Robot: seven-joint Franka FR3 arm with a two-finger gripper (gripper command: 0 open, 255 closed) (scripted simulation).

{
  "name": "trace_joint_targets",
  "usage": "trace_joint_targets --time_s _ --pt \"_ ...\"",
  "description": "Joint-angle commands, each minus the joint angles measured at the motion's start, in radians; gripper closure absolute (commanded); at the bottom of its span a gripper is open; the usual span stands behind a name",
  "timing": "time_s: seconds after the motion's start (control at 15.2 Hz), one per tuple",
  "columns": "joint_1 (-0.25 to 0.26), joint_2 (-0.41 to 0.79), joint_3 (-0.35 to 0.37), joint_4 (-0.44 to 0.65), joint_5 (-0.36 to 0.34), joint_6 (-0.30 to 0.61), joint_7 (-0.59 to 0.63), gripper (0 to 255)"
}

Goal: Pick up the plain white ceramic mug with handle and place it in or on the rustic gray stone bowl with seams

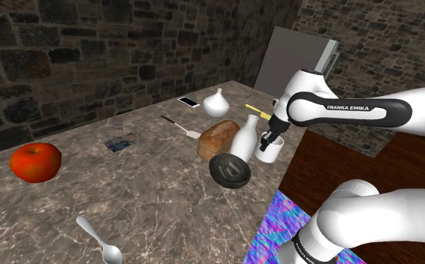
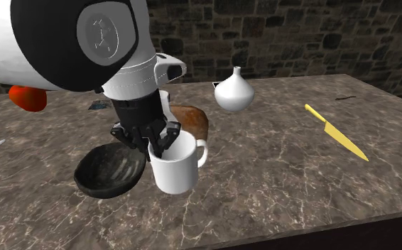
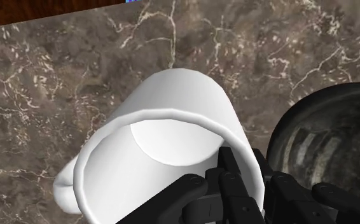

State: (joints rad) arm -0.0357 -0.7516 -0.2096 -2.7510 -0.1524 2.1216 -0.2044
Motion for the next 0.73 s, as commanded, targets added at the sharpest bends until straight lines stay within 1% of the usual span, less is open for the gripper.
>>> trace_joint_targets --time_s 0.0,0.66 --pt "0.001 -0.014 0.004 0.021 0.003 -0.035 0.000 255" --pt "0.008 -0.039 0.021 0.138 0.019 -0.176 -0.002 255"
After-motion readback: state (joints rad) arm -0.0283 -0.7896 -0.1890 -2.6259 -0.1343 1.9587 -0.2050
